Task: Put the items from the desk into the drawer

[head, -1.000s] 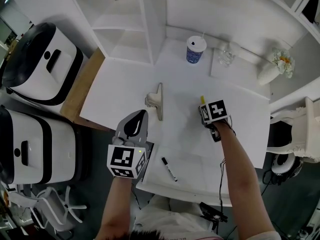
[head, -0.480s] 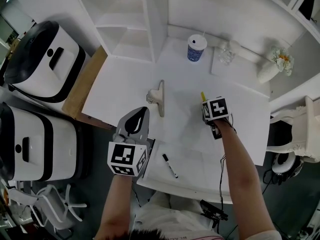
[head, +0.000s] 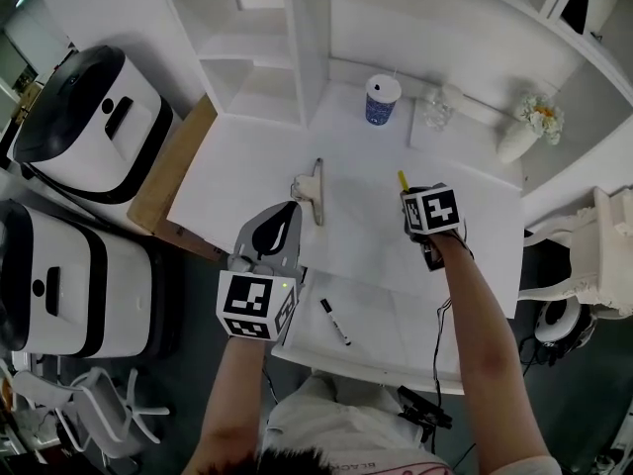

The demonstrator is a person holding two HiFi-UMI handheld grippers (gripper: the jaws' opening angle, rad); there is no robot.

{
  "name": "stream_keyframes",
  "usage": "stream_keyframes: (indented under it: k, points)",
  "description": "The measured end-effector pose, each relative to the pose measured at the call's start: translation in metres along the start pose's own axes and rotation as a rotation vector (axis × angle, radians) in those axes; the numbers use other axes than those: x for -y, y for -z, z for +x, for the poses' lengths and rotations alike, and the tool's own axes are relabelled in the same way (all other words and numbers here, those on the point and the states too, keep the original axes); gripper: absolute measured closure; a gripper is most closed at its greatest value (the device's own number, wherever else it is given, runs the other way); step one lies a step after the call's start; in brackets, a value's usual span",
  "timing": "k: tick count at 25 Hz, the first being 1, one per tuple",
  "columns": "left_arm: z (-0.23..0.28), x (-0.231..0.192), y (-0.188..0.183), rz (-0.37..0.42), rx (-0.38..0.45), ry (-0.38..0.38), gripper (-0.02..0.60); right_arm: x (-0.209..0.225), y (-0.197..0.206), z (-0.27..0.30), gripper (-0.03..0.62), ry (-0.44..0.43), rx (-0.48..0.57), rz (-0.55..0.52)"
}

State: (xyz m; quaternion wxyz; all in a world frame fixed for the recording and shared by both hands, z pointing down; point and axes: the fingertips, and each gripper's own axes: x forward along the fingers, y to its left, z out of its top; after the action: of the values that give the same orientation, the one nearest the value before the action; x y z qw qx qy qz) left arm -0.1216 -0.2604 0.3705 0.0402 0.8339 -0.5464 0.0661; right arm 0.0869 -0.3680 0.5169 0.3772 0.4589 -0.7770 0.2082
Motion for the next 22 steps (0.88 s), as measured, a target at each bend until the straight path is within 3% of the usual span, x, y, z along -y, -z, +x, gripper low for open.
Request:
stream_keyframes:
  k: [15, 22]
  points:
    - [-0.037, 0.015, -0.05, 0.031, 0.116, 0.009, 0.572, -0.02, -0.03, -0.098, 0.534, 0.062, 0.192, -0.021]
    - [-0.064, 0.025, -0.063, 0.049, 0.159, 0.013, 0.572, -0.042, -0.036, -0.154, 0.534, 0.076, 0.354, -0.061]
